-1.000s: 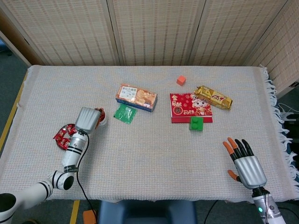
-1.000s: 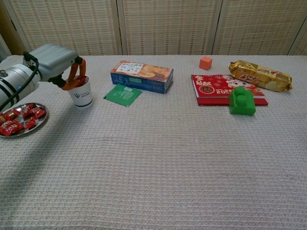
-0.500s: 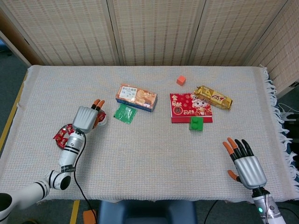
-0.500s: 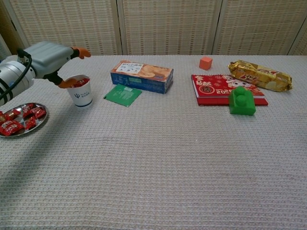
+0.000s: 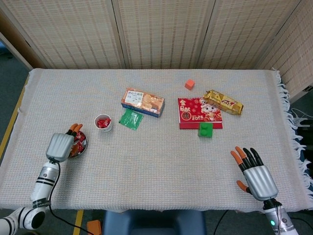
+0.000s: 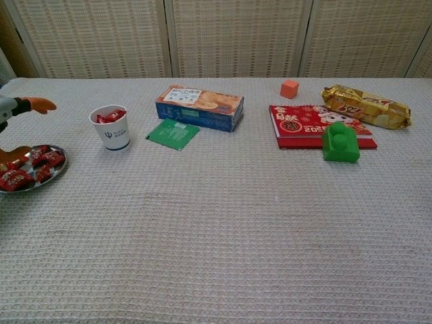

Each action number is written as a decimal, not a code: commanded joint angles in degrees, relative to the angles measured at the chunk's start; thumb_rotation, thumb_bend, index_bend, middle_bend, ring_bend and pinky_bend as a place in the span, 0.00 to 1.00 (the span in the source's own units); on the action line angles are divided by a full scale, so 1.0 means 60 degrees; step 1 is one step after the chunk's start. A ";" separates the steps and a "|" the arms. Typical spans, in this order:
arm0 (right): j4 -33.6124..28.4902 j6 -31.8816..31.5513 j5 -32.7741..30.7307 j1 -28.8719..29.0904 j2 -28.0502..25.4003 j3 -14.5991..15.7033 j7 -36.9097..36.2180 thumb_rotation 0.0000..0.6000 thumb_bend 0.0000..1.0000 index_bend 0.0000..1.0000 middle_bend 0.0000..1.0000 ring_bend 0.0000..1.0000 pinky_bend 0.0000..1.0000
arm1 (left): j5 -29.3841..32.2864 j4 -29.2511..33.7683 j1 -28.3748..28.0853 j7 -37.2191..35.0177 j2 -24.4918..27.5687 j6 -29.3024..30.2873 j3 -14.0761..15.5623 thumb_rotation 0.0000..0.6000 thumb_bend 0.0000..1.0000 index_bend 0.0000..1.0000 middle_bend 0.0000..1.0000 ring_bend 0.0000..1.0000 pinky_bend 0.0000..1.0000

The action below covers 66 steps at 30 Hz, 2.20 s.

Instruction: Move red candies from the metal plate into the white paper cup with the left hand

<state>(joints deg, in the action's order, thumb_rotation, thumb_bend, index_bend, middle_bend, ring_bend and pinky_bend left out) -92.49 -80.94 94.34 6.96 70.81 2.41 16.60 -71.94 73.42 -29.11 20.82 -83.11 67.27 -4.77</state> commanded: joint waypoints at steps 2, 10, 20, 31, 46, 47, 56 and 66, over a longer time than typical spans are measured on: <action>-0.0003 0.0022 -0.0007 0.0000 0.0006 0.0007 0.0022 1.00 0.12 0.00 0.00 0.00 0.00 | 0.0264 -0.0450 0.0216 0.0230 0.0015 -0.0228 0.0204 1.00 0.40 0.09 0.12 0.83 1.00; -0.0022 0.0098 -0.0064 0.0014 0.0020 -0.0003 0.0095 1.00 0.12 0.00 0.00 0.00 0.00 | 0.0620 -0.1243 0.0266 0.0786 -0.0116 -0.0606 0.0188 1.00 0.41 0.17 0.17 0.83 1.00; -0.0030 0.0128 -0.0076 0.0017 0.0029 0.0002 0.0134 1.00 0.12 0.00 0.00 0.00 0.00 | 0.0683 -0.2220 0.0233 0.1005 -0.0515 -0.0914 0.0159 1.00 0.40 0.31 0.31 0.83 1.00; -0.0066 0.0162 -0.0110 0.0019 0.0000 0.0004 0.0133 1.00 0.12 0.00 0.00 0.00 0.00 | 0.0381 -0.3387 0.0118 0.1121 -0.1178 -0.1078 0.0191 1.00 0.40 0.33 0.31 0.83 1.00; -0.0083 0.0143 -0.0116 0.0009 -0.0016 -0.0004 0.0113 1.00 0.12 0.00 0.00 0.00 0.00 | 0.0218 -0.3976 0.0119 0.1904 -0.1454 -0.1186 0.0243 1.00 0.40 0.41 0.36 0.83 1.00; -0.0082 0.0141 -0.0117 0.0009 -0.0014 -0.0006 0.0117 1.00 0.12 0.00 0.00 0.00 0.00 | 0.0202 -0.4001 0.0118 0.1928 -0.1470 -0.1196 0.0248 1.00 0.40 0.41 0.35 0.83 1.00; -0.0083 0.0182 -0.0163 0.0024 -0.0012 -0.0023 0.0119 1.00 0.12 0.00 0.00 0.00 0.00 | -0.0058 -0.3875 0.0158 0.2075 -0.1463 -0.1079 0.0323 1.00 0.40 0.37 0.30 0.83 1.00; -0.0084 0.0197 -0.0136 0.0027 -0.0018 0.0001 0.0108 1.00 0.12 0.00 0.00 0.00 0.00 | -0.0133 -0.3842 0.0209 0.2227 -0.1514 -0.1061 0.0311 1.00 0.40 0.39 0.33 0.83 1.00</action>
<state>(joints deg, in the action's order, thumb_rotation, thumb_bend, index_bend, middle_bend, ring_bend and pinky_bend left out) -93.00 -79.75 93.52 7.12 70.70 2.41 17.24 -72.70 50.40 -27.87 34.21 -92.16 60.89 -2.91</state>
